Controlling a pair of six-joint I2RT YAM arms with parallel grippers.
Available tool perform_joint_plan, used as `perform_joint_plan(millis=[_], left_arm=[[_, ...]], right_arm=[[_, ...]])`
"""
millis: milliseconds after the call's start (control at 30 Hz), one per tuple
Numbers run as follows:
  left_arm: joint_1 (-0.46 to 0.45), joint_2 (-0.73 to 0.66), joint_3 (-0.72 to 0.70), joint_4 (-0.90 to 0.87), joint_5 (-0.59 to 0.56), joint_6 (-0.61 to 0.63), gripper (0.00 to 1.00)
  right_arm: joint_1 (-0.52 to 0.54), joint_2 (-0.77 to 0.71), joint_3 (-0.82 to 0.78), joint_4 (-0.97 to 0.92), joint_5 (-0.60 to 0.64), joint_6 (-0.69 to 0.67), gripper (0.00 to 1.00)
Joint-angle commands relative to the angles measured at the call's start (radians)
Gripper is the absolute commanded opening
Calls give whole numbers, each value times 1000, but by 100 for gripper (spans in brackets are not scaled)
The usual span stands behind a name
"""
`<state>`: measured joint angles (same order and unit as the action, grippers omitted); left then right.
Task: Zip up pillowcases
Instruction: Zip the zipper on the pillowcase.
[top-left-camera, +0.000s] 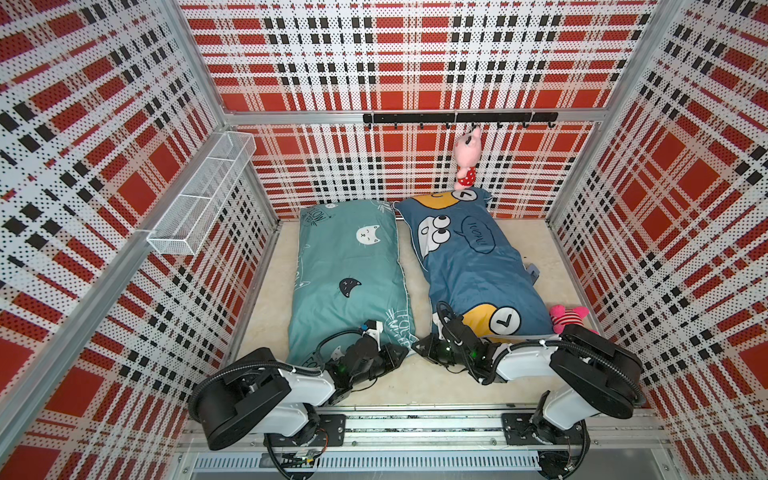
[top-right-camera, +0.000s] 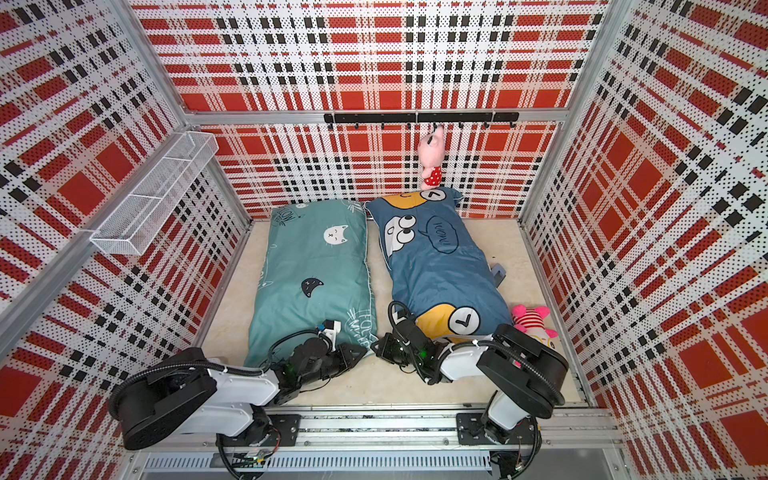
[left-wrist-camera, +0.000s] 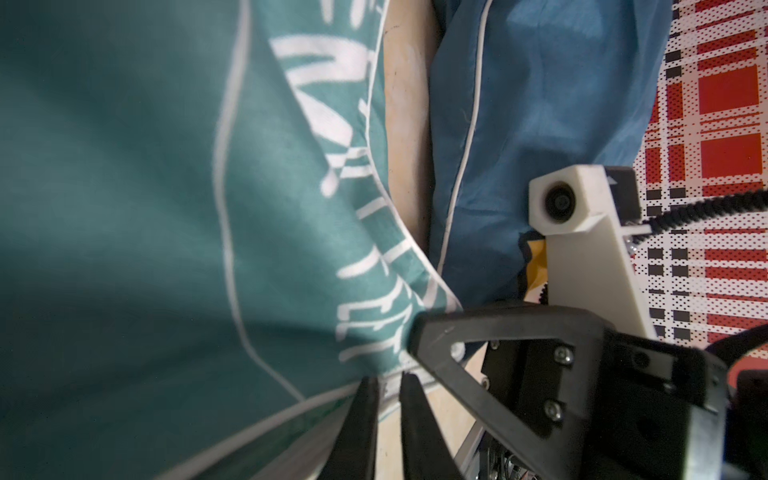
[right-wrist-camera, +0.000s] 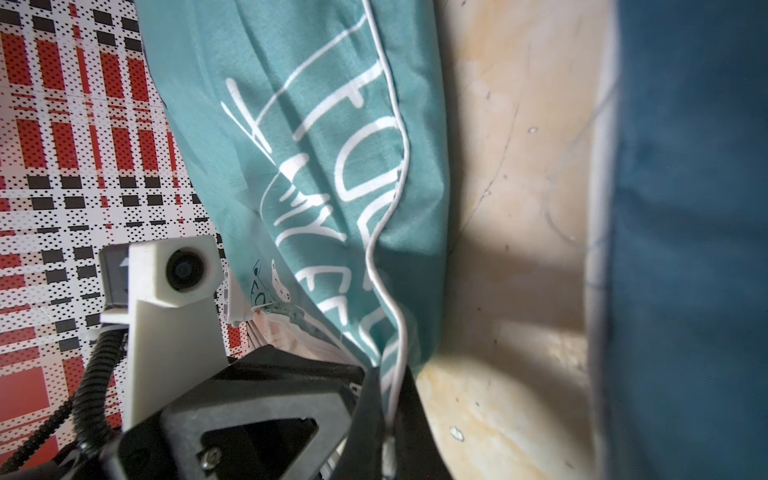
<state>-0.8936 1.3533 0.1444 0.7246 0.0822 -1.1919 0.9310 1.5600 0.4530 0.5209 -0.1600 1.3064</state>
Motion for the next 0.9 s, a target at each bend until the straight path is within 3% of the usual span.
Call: perform_joint_plan(millis=[0,300,400,867], left_arm=[[-5,18,27,15,2,28,15],[-2,43,38,16,13,37,1],[6,26,40,0,10,45,0],[95,-176,99,-402,-50,205,0]], right_arm=[[-5,-30,-13,0,17,2,0],[-4,-52,-6,-32,25,-13,0],[-6,-71,14,-80,32,-36,0],[-88,-163,154,-352,68,-223,0]])
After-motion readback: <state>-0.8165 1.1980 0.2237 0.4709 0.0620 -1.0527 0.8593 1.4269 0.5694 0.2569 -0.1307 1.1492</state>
